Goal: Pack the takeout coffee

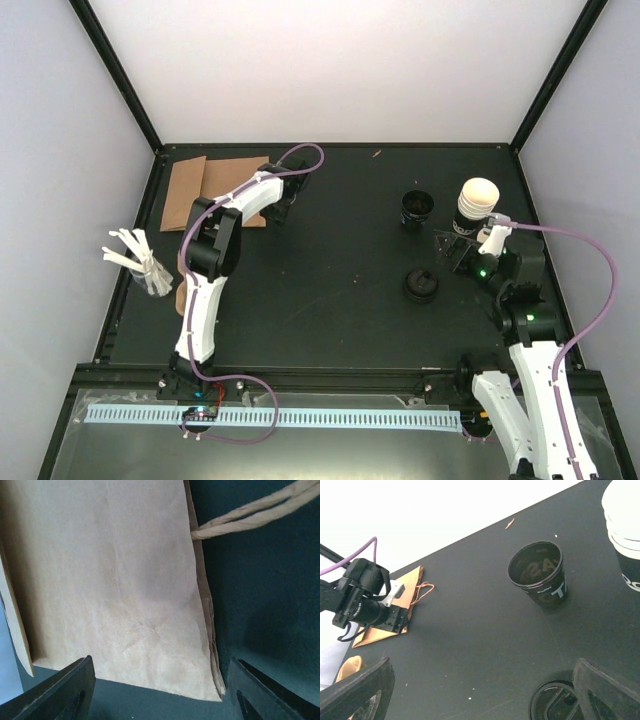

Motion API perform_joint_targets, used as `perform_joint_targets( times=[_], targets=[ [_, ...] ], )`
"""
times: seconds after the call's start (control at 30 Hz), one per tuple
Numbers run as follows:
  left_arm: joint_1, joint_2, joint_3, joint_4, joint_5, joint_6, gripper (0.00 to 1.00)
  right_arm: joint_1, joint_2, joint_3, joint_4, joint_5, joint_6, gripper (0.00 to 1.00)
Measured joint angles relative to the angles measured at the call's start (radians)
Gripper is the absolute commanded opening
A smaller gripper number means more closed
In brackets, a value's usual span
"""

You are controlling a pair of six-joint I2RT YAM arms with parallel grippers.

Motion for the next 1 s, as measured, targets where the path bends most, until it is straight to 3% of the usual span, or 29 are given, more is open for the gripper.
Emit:
perform_joint_targets(
  times=[0.27, 0.4, 0.63, 0.7, 1.0],
  targets=[
    [0.000, 0.051, 0.027, 0.016, -0.064, 0.015, 0.73, 0.000, -0.024, 0.000, 0.002, -0.018, 0.000, 1.00],
    [0.002, 0.082, 0.056, 0.014, -0.100, 0.013, 0.64, 0.000, -0.038, 0.000, 0.003, -0.020, 0.000, 1.00],
    [0.011, 0.083, 0.056, 0.011, -0.106, -0.002, 0.13, 0.000, -0.039, 0.000, 0.003, -0.024, 0.000, 1.00],
    [0.015, 0.083, 0.056, 0.008, -0.106, -0.003, 0.05, 0.000, -0.039, 0.000, 0.003, -0.024, 0.000, 1.00],
    [0.019, 0.082, 0.056, 0.002, -0.107, -0.019, 0.04, 0.000, -0.037, -0.001, 0.006, -0.026, 0.003, 1.00]
  ],
)
